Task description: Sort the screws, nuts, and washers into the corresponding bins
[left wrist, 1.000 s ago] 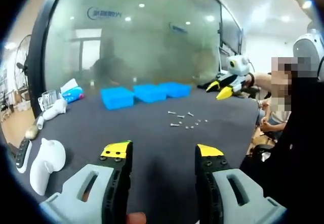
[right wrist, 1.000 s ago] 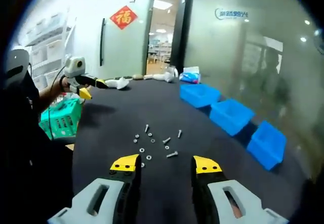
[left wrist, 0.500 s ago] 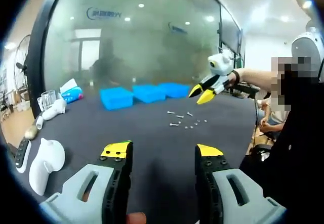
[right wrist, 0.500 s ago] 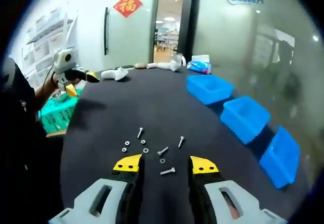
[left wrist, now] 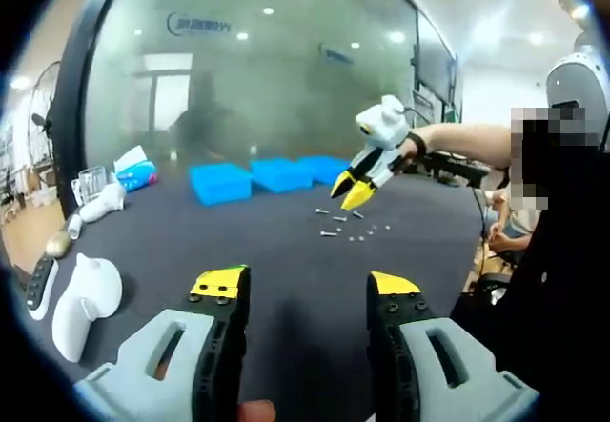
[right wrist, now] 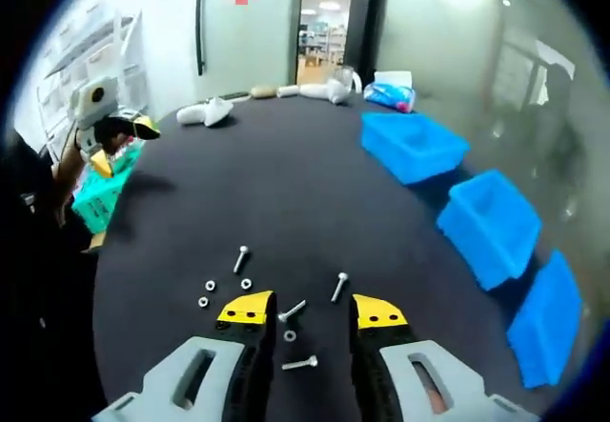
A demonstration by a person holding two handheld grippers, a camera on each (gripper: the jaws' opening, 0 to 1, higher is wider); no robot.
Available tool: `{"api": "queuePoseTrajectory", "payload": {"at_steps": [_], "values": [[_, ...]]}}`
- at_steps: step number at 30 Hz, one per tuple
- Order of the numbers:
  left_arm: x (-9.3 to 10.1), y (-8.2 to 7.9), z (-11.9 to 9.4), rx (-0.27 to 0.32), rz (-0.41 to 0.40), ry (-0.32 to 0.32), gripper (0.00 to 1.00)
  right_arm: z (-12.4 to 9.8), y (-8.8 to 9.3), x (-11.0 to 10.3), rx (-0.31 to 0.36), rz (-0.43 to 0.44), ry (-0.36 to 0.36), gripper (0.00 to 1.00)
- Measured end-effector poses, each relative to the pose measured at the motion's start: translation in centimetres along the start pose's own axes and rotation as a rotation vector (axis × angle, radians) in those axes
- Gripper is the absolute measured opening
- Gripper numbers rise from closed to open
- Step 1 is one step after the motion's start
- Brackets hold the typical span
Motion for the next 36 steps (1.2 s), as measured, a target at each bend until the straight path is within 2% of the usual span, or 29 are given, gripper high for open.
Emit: {"api": "queuePoseTrajectory", "payload": {"at_steps": [8,11,15,23,31,36], "values": [[-0.3,0.2,-0.2,0.002,-0.003,-0.009,0.47,1.6,-0.1,1.0,-0.052,0.011,-0.012,0.23],[-0.3,0.2,-0.2,0.005,-0.005,-0.012,0.47,1.9,0.2,1.1,-0.067,0.038,-0.044,0.23],[-0.3,0.3,-0.3,0.003,-0.006,-0.015,0.47,2.4,0.5,1.7,-0.089,0.035,-0.037,0.19],[-0.4,0.3,-0.3,0.004,-0.008,-0.021,0.47,2.8,0.7,1.6,-0.097,0.028,-0.059,0.12],[-0.3,0.4,-0.2,0.003,-0.011,-0.018,0.47,2.9,0.8,2.1,-0.093,0.060,-0.057,0.06],[-0.3,0.3,-0.2,0.003,-0.009,-0.020,0.47,2.9,0.8,1.9,-0.097,0.030,-0.045,0.02]]}}
Point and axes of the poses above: the point that each gripper's makers call its tool centre point, and the gripper's own axes: z roughly forward along the fingers, x roughly to its right, y roughly out of its underside, the point moved 4 cm from there along -z, roughly backward along the fingers, and after that the axes turned 6 degrees about -z, right-handed, at the moved point
